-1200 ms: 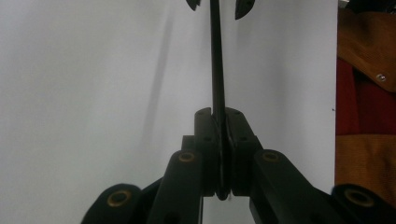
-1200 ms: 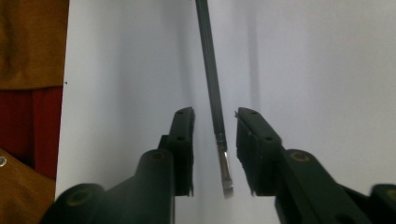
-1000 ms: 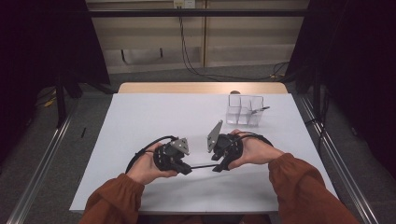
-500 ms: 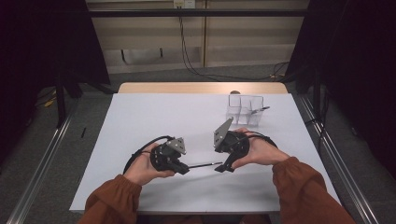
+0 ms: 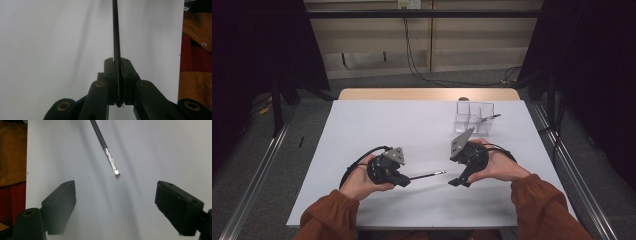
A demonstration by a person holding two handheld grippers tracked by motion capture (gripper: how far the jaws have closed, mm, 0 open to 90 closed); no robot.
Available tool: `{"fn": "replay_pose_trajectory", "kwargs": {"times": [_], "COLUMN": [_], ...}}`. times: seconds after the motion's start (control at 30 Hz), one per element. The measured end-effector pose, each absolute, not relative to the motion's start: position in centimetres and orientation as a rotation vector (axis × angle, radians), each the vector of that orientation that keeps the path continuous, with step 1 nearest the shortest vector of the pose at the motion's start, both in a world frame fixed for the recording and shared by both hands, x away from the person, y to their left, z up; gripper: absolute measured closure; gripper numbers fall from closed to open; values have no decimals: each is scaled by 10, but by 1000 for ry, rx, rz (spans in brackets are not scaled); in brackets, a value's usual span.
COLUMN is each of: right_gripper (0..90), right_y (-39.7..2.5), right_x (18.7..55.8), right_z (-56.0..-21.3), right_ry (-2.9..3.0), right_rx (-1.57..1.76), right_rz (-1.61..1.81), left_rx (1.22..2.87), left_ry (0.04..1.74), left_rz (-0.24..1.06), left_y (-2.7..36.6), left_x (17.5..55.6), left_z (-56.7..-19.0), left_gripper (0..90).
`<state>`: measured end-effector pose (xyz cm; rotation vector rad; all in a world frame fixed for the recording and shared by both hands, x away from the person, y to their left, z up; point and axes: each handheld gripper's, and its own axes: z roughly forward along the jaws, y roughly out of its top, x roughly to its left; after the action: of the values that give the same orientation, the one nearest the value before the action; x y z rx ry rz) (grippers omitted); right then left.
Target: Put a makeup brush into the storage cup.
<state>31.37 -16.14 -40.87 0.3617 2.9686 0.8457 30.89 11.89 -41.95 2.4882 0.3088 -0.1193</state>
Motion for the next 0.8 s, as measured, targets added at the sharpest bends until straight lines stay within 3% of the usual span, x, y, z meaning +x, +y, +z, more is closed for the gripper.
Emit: {"fn": "replay_pose_trajectory", "kwargs": {"times": [0.53, 0.8], "right_gripper": [42, 36], "right_y": [-187, -196], "right_x": [310, 303], "right_z": [-414, -417], "right_ry": [2899, 2854], "right_rx": [522, 583], "right_rz": [942, 992], "left_rx": [2437, 2402], "left_ry": [390, 418], "left_rz": [-101, -93], "left_y": [143, 156], "left_x": [304, 296], "left_z": [-420, -421], "left_gripper": [850, 850]}}
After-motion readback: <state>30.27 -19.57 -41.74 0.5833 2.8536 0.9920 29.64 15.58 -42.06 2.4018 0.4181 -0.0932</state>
